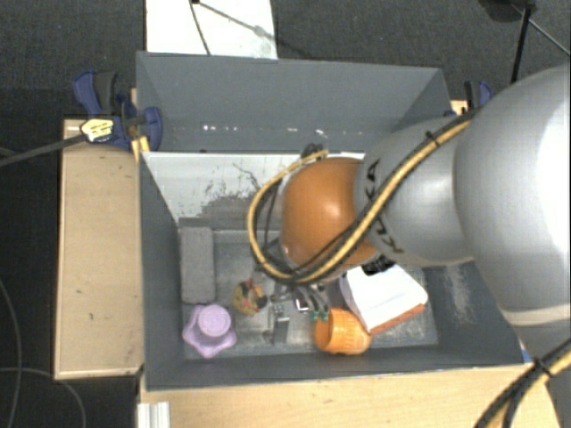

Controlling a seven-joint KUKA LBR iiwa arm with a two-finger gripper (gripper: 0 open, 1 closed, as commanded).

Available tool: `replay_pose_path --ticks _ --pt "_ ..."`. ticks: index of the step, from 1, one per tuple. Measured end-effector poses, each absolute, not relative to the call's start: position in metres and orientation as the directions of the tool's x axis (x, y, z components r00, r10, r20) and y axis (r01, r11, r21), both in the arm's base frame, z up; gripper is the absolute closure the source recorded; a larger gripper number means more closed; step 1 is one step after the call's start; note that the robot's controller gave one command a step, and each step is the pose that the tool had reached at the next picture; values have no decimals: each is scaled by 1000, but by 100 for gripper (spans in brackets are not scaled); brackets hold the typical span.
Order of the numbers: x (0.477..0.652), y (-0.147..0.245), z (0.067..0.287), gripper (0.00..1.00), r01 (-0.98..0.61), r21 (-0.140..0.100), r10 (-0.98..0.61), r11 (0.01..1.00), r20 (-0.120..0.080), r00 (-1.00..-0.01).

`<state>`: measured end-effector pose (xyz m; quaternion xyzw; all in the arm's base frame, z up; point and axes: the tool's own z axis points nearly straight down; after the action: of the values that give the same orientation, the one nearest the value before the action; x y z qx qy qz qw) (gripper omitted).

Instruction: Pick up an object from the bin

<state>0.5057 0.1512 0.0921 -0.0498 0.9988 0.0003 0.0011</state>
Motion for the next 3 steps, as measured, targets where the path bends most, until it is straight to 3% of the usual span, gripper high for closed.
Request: replay_pose_path --ticks 1,3 --pt "511 182 77 100 -7 3 -7 1000 -4 -1000" --pt "511 182 77 100 -4 3 -4 1000 -4 -1000"
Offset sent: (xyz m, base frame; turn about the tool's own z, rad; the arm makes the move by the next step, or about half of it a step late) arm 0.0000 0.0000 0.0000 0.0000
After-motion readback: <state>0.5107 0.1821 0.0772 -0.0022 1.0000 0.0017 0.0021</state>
